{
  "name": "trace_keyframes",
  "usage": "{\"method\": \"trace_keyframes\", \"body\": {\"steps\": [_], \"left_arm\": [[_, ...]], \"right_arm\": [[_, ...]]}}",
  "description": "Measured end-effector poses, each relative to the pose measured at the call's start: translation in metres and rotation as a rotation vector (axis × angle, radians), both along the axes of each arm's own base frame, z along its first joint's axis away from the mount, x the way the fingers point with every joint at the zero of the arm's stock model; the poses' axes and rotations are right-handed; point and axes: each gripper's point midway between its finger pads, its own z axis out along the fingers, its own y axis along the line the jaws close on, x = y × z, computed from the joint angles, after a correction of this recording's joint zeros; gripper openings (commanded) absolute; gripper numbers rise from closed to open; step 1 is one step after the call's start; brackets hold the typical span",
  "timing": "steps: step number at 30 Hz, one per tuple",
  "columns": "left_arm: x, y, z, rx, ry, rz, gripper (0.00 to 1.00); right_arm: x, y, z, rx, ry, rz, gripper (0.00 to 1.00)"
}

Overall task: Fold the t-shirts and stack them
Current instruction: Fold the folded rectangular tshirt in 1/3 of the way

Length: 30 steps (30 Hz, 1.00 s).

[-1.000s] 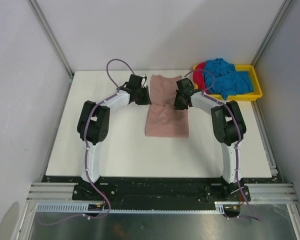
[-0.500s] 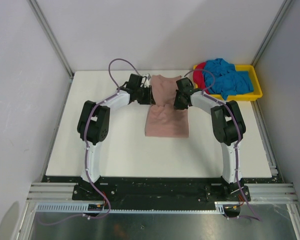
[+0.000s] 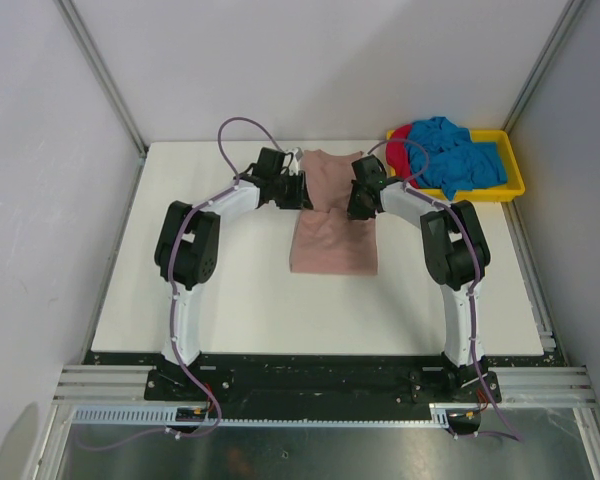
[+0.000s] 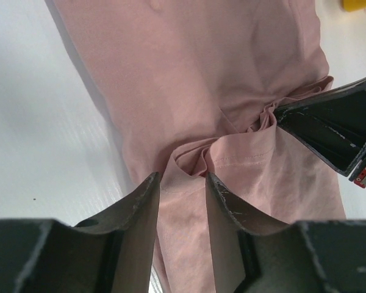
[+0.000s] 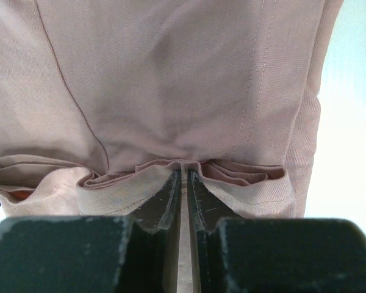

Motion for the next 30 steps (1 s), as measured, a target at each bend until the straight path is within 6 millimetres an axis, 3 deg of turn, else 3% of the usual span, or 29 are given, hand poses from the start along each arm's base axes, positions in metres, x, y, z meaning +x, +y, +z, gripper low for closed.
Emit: {"method": "trace_keyframes", "body": {"steps": [10,18,30], "left_arm": [[0.003,0.004,-0.016,0.031,0.009,0.014,0.32],[0.004,0.005,-0.017,0.037,0.007,0.021,0.02],[0.017,0.024,-0.022,0.125,-0.027,0.123,0.0]], "right_arm": [[0.001,0.001,0.002,0.0,0.0,0.001,0.12],[0.001,0.002,0.001,-0.001,0.003,0.002,0.12],[0.002,0.0,-0.001,-0.009,0.004,-0.005,0.11]]}}
